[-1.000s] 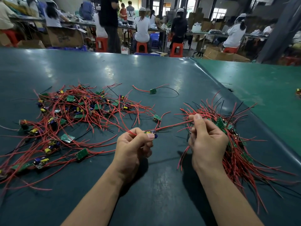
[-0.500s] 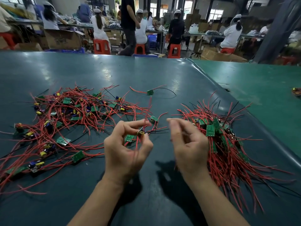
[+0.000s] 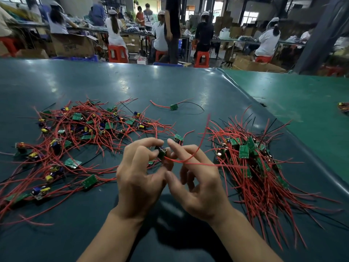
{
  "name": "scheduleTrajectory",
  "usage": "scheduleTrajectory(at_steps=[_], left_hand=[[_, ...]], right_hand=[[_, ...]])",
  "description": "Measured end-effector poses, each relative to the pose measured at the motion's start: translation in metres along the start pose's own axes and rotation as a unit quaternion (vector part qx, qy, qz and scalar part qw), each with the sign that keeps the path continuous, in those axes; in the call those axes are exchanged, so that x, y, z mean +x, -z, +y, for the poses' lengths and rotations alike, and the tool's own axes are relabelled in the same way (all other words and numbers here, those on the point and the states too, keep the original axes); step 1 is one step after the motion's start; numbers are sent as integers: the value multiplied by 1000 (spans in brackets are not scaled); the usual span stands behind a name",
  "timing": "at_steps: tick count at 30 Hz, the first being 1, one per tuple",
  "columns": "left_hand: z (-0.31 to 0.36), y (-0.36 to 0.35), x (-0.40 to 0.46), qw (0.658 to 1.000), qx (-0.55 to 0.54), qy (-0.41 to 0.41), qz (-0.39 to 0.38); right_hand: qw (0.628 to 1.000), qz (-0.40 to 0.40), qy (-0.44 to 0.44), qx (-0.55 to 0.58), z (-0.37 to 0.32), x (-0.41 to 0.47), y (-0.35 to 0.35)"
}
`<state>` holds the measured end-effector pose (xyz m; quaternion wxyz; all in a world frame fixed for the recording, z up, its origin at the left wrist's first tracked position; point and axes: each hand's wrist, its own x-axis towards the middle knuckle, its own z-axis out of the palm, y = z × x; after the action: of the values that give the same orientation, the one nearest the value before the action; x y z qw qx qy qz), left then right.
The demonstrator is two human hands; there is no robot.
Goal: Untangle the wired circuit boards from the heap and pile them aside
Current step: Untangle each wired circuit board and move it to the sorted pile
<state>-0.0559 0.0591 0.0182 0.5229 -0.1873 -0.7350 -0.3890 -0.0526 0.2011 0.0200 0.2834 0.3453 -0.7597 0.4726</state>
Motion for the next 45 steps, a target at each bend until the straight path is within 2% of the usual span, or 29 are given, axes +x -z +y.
scheduleTrajectory(at_steps=[3, 6, 12, 14, 18, 20, 24, 27, 32, 34, 38, 41, 45], left_hand=[[-1, -1, -1, 1000, -26, -3, -1], [-1, -1, -1, 999, -48, -7, -17], [0, -4, -3, 998, -51, 8, -47], [1, -4, -2, 997, -58, 9, -52], [3, -6, -2, 993, -82, 6, -80], [3, -8, -3, 993, -78, 9, -88], [1, -10, -5, 996, -46, 25, -70], [0, -11, -6, 996, -35, 31, -73], [-2, -10, -7, 996, -36, 32, -77], [1, -11, -8, 995, -37, 26, -87], [6, -13, -8, 995, -44, 18, -89], [6, -12, -8, 995, -42, 13, -87], [9, -12, -8, 993, -57, 5, -100]], right_hand=[[997, 71, 0, 5, 2, 3, -2], [982, 151, -86, 72, 3, 6, 0], [947, 106, -203, 225, -2, 8, 1], [918, 107, -257, 284, -2, 10, 4], [826, 78, -356, 430, 0, 13, 11], [829, 97, -359, 417, 3, 15, 12], [874, 137, -352, 305, 4, 15, 8], [877, 149, -353, 290, 5, 13, 7], [880, 113, -349, 301, 5, 10, 5], [884, 145, -347, 279, 7, 11, 7], [871, 257, -342, 241, 15, 17, 18], [839, 337, -344, 253, 19, 22, 26], [812, 391, -338, 270, 18, 26, 31]])
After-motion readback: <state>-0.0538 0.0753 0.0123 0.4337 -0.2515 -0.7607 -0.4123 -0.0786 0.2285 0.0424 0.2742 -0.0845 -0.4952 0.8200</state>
